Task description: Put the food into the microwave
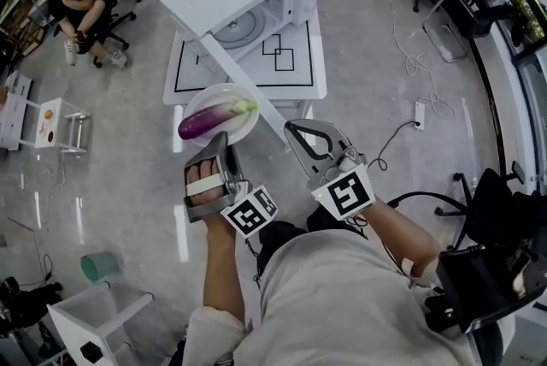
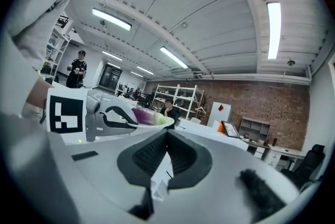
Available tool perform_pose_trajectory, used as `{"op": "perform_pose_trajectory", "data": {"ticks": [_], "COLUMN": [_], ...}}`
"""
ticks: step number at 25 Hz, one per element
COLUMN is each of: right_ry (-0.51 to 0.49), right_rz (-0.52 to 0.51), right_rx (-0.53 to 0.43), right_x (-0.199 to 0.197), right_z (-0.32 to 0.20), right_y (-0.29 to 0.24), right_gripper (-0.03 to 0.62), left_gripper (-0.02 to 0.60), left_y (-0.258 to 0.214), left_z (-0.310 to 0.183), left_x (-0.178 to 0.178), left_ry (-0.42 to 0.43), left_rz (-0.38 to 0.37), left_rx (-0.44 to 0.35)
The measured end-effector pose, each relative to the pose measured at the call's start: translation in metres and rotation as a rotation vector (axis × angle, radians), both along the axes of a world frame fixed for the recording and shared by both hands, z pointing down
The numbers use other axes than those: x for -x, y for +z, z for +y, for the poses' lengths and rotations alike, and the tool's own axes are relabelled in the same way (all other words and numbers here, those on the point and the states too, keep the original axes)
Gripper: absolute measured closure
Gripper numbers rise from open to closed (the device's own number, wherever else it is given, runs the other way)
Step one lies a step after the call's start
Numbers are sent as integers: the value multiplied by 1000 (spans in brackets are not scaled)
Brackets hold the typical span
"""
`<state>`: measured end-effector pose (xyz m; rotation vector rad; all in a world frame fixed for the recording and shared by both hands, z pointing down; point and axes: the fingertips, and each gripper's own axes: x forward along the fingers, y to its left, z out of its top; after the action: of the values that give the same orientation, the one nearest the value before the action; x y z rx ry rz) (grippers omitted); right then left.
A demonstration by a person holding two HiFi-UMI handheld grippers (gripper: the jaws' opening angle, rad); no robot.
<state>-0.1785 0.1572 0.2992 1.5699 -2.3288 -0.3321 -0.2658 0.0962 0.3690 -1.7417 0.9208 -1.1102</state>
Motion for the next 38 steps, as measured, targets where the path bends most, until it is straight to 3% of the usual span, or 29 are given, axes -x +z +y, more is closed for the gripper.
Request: {"op": "perform_pose_trajectory", "data": {"ticks": [3,11,17,22,28,34,38], "right_ry": [48,172,235,266,229,208,195], "right_rz": [-27,-39,-54,-99,-99,-88,-50], "right_rx": [-2,-11,16,60,58,122,152], "right_x": [-40,-145,-219,-262,-274,-287,-307], "right_z": [12,48,75,85,60,34,-1], "right_y": [2,8,26,52,61,88,104], "right_gripper": [583,583,583,583,583,583,583], "left_gripper": [555,555,555,555,555,555,555], "left_y": [-11,-24,-15,14,42,65,80], "left_z": [12,32,45,47,43,14,-15], "left_x": [-38,-150,-217,-249,-280,-297,-300], "left_ry": [36,158,167,143,153,122,42], "left_rz": [4,-78,-112,-158,-220,-213,-172], "left_rx": [1,-35,-15,28,65,112,148]}}
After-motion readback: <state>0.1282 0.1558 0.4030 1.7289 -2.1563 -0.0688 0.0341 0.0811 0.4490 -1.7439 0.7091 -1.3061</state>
